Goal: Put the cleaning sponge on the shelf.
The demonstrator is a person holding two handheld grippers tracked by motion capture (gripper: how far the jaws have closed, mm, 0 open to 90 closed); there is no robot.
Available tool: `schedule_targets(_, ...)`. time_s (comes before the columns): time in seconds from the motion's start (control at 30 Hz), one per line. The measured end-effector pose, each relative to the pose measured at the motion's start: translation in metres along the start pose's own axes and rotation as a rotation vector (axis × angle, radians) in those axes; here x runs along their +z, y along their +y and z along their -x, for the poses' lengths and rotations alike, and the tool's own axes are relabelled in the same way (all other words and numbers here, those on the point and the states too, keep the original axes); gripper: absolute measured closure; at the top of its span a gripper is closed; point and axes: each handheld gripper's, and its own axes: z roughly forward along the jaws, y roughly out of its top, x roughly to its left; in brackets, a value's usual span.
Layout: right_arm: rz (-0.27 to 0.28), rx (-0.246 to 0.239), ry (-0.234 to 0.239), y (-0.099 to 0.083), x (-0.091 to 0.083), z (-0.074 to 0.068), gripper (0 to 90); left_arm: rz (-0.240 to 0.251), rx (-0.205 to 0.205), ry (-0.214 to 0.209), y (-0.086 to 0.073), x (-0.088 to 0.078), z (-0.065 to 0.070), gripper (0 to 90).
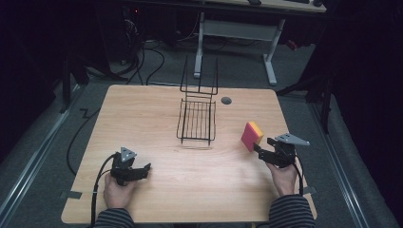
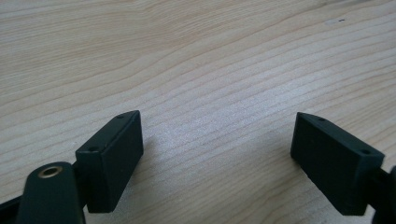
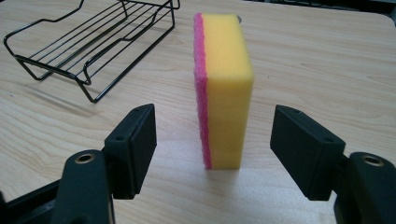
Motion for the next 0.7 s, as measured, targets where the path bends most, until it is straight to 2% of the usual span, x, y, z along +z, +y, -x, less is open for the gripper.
schedule_targets(0.1, 0.008, -0.009, -0.002, 0.004, 0.003, -0.001, 32.6, 0.000, 0.000, 0.000, 0.000, 0.000, 0.000, 17.4)
schedule_targets(0.33, 0.002, 0.001, -0.009, 0.009, 0.012, -0.002, 33.7, 0.000, 0.000, 0.000, 0.000, 0.000, 0.000, 17.4)
schedule_targets(0.7, -0.028, 0.019, -0.026, 0.008, 0.032, 0.004, 39.5, 0.000, 0.000, 0.000, 0.000, 0.000, 0.000, 17.4)
